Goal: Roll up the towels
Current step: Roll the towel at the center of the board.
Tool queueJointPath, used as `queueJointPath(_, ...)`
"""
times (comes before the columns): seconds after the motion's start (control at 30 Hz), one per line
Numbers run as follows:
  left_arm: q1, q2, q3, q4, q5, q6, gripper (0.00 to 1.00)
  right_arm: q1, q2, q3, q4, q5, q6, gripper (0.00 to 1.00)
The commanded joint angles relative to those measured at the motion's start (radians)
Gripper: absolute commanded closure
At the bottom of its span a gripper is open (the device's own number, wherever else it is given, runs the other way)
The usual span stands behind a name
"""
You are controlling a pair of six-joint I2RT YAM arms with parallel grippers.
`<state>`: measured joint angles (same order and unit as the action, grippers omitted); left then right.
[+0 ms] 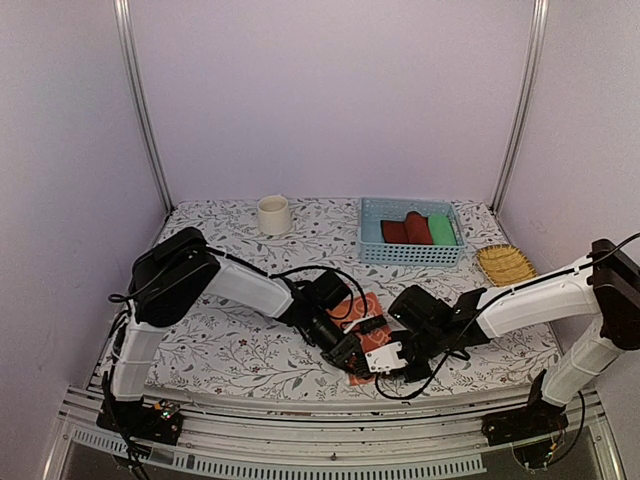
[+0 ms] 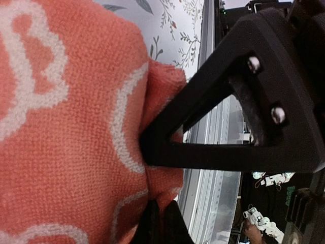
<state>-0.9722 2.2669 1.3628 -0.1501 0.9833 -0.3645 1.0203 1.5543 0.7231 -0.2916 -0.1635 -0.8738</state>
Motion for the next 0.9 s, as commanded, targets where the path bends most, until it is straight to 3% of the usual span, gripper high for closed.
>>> queueJointPath(0.0,0.029,0.013,-0.052,-0.038,-0.074,-0.001,0.98,0.008,0.036,0.017,-0.032,-0.025,-0.004,0.87)
queueJointPath(0.13,0.036,-0.16,-0.188,0.082,-0.204,0.004,0.71,0.006,0.047,0.062,-0.183,-0.138,-0.001,0.95)
queueJointPath(0.27,0.021,-0.421,-0.406,0.234,-0.41,0.012,0.56,-0.019,0.091,0.147,-0.346,-0.302,0.033,0.96)
queueJointPath(0.43,-0.074,-0.68,-0.666,0.379,-0.756,0.073,0.55,-0.135,0.246,0.302,-0.547,-0.539,0.041,0.97)
queueJointPath(0.57,-0.229,-0.771,-0.755,0.454,-0.977,0.165,0.57,-0.216,0.397,0.403,-0.675,-0.649,0.019,0.97)
queueJointPath(0.7,-0.377,-0.742,-0.692,0.404,-1.116,0.297,0.6,-0.257,0.521,0.467,-0.75,-0.703,-0.001,0.97)
queueJointPath(0.87,-0.462,-0.582,-0.505,0.274,-1.189,0.444,0.59,-0.267,0.591,0.512,-0.777,-0.711,0.002,0.97)
